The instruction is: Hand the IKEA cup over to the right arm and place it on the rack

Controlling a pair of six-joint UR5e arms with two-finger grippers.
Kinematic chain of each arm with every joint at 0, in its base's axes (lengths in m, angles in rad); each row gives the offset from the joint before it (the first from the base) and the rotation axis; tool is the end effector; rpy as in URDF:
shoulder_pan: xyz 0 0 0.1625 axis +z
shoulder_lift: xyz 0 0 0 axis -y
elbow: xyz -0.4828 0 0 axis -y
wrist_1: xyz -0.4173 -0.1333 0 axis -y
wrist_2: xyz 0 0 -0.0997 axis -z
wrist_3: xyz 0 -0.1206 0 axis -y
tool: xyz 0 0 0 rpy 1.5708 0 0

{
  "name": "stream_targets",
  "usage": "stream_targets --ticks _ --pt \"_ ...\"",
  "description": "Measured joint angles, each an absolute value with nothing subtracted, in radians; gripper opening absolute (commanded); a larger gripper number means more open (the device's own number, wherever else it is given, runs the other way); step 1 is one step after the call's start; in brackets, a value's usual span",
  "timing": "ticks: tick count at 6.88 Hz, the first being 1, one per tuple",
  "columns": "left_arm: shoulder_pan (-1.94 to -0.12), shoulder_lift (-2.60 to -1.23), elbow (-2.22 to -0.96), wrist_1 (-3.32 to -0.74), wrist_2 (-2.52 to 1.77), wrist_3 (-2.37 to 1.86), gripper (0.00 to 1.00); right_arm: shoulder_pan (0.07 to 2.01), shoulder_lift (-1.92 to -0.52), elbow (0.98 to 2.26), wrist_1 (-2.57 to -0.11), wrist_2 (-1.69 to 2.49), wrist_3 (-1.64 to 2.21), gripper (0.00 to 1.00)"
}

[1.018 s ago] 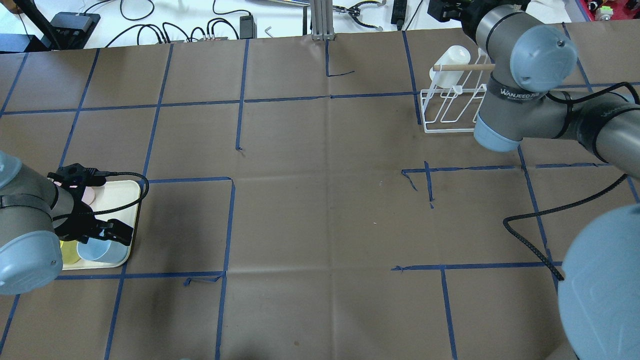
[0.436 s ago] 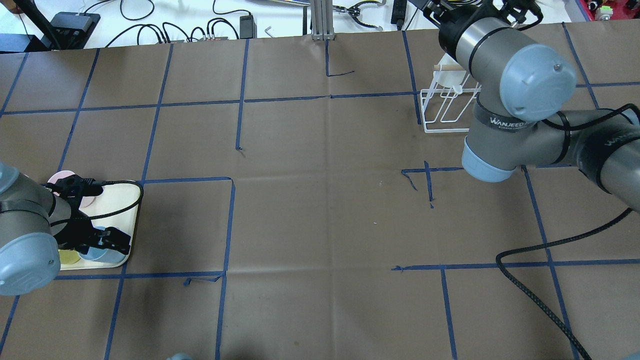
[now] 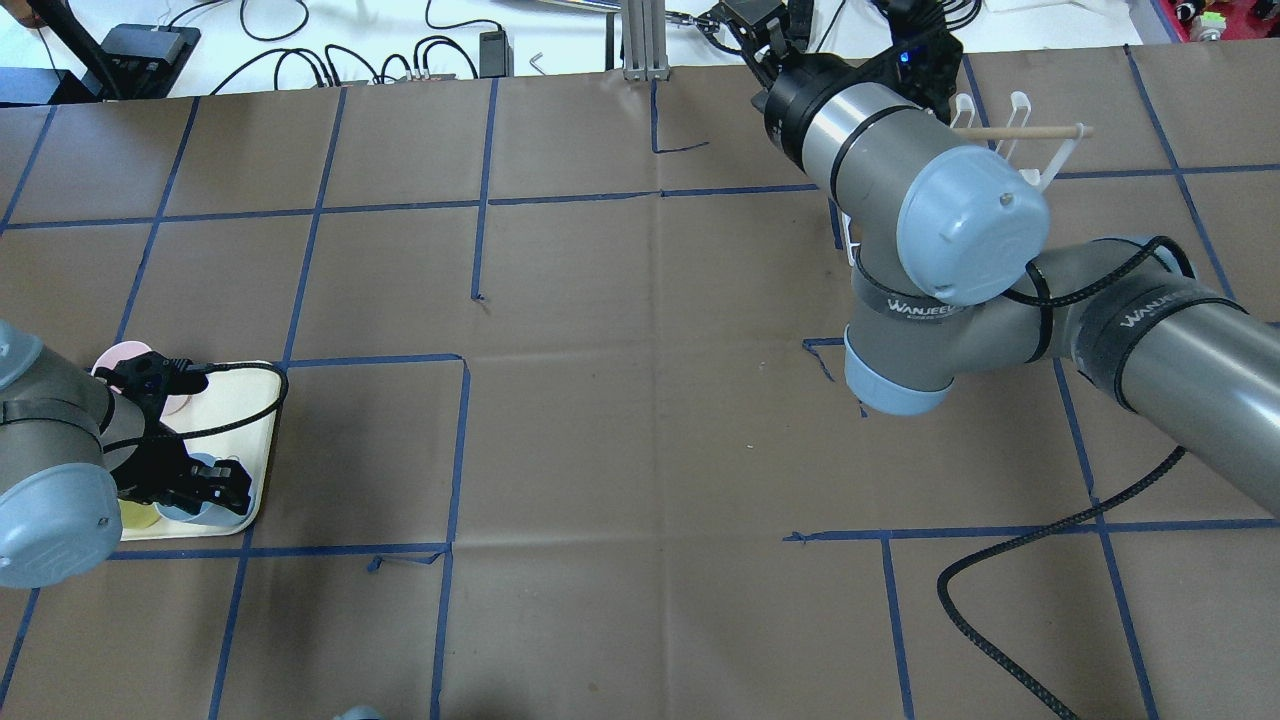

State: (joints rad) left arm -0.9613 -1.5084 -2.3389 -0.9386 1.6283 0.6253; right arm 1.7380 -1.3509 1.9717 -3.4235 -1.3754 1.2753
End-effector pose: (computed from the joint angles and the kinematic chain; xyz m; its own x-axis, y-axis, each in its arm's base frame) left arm 0.1128 -0.3824 0.2463 -0.9998 0.0181 -0.0035 0.0177 0.9955 0.0931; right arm 0.2526 -0.5552 0.4456 -0.3257 0.2135 -0.9210 0.8801 0.4244 -0.2129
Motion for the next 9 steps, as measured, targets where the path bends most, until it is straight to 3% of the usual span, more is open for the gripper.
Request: stream_targets --ticks 3,5,9 --pt "-0.961 -1.496 -2.324 -0.938 1.623 0.614 0.0 1.764 -1.329 1.989 -3.468 -1.378 1.537 1.0" --pt "-0.969 -1.488 -2.235 -1.003 1.624 0.61 0.0 1.765 -1.319 1.995 -3.468 -1.373 1.56 1.0" --pt "-1.023 -1.518 -1.776 -1.508 1.583 0.516 0.0 1.765 -1.289 2.0 -3.472 -1.374 1.56 1.0"
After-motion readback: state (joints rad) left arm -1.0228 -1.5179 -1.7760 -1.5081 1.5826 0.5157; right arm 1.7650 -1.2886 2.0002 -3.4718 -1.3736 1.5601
